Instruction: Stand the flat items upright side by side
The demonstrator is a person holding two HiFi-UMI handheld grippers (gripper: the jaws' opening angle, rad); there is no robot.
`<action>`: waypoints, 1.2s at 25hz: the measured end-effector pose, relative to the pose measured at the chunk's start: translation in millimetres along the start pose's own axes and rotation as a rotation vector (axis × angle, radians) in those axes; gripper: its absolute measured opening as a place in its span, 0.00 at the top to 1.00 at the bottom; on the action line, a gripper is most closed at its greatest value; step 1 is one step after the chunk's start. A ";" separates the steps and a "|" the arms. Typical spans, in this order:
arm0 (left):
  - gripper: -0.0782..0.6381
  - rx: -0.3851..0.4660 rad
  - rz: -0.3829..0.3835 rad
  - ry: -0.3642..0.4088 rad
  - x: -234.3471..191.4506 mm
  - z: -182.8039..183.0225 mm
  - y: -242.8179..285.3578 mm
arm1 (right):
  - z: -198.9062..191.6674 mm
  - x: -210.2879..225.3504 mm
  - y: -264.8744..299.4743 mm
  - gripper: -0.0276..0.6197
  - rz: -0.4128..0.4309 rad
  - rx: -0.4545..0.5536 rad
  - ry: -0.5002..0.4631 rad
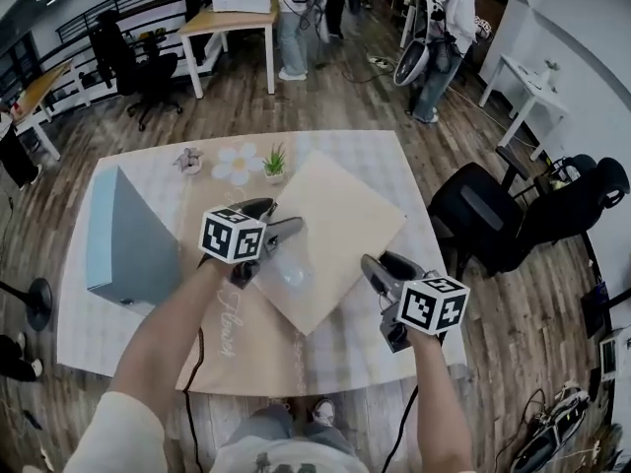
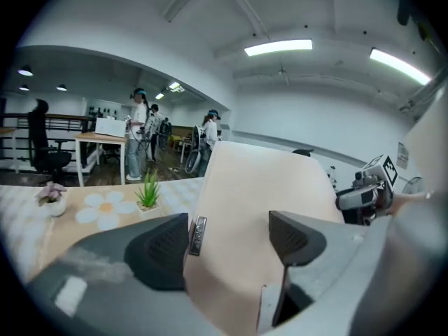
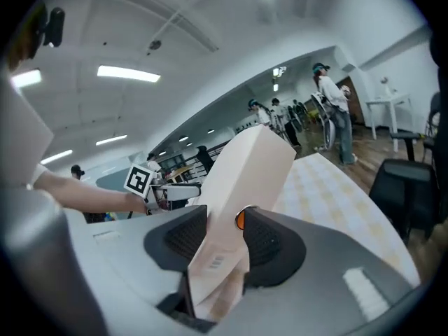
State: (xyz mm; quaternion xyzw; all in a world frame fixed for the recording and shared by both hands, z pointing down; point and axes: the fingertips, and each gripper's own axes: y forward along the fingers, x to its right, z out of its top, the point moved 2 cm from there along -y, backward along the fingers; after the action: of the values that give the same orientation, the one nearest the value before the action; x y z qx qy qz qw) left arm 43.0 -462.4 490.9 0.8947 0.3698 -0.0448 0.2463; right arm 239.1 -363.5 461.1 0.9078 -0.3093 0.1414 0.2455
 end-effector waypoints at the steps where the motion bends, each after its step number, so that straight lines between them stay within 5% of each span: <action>1: 0.37 0.028 0.026 -0.009 -2.1 2.2 -9.1 | 6.2 -5.8 2.4 0.70 0.011 0.002 -0.053; 7: 0.37 0.152 0.173 -0.060 -0.5 3.6 -62.9 | 28.0 -43.0 4.2 0.70 0.075 0.029 -0.354; 14: 0.37 0.191 0.285 -0.095 15.0 -15.2 -108.8 | 20.5 -83.9 -1.6 0.70 0.129 0.079 -0.604; 30: 0.37 0.275 0.298 -0.159 91.1 -35.2 -158.6 | -18.6 -144.9 -32.4 0.70 0.085 0.082 -0.817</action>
State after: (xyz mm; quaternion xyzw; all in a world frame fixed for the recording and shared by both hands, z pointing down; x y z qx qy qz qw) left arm -3.2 -291.5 433.1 0.9584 0.2032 -0.1283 0.1541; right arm 146.2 -260.0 405.9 0.8847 -0.4126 -0.2083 0.0603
